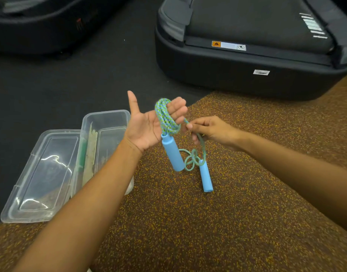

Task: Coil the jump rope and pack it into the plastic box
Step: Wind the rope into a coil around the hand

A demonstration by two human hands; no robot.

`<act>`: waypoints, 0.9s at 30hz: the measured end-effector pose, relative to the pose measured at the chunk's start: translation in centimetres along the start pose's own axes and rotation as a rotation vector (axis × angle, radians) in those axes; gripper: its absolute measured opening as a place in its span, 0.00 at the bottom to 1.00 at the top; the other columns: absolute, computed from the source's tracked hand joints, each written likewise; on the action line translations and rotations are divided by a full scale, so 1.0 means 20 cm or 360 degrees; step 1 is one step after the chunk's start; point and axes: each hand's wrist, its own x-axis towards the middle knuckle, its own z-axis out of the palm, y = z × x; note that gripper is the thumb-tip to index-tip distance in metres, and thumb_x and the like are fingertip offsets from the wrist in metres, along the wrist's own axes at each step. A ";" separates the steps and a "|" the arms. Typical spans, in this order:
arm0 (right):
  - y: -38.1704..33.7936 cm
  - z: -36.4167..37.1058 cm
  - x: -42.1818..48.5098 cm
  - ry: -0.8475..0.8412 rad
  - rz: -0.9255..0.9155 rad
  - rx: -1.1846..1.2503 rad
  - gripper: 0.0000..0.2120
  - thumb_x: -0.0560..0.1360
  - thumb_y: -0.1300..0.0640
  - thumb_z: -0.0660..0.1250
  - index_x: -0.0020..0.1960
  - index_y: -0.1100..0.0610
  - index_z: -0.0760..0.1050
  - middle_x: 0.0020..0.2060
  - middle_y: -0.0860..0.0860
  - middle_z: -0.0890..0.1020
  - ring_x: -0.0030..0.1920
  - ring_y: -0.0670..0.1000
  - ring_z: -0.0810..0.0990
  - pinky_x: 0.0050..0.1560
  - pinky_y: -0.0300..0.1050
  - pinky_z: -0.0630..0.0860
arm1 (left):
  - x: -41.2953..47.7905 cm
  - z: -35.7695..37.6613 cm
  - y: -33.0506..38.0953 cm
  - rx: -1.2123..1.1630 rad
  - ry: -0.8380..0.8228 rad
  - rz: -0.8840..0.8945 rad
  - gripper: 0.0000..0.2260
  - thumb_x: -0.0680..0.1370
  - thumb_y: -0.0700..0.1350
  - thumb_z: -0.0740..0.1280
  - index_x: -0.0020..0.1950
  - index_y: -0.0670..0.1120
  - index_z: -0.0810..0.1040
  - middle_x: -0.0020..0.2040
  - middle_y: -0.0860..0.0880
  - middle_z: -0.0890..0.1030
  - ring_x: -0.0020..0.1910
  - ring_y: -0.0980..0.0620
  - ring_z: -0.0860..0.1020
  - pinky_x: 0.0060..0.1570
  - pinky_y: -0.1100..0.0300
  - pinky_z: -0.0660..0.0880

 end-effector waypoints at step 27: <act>0.02 0.15 0.10 0.0590 -0.0322 -0.0448 0.14 0.74 0.66 0.60 0.60 0.60 0.68 0.52 0.55 0.74 0.53 0.50 0.74 0.57 0.48 0.73 | 0.01 0.10 0.05 0.0425 0.0627 0.0278 0.53 0.67 0.76 0.47 0.66 0.29 0.67 0.64 0.33 0.74 0.64 0.38 0.73 0.63 0.46 0.71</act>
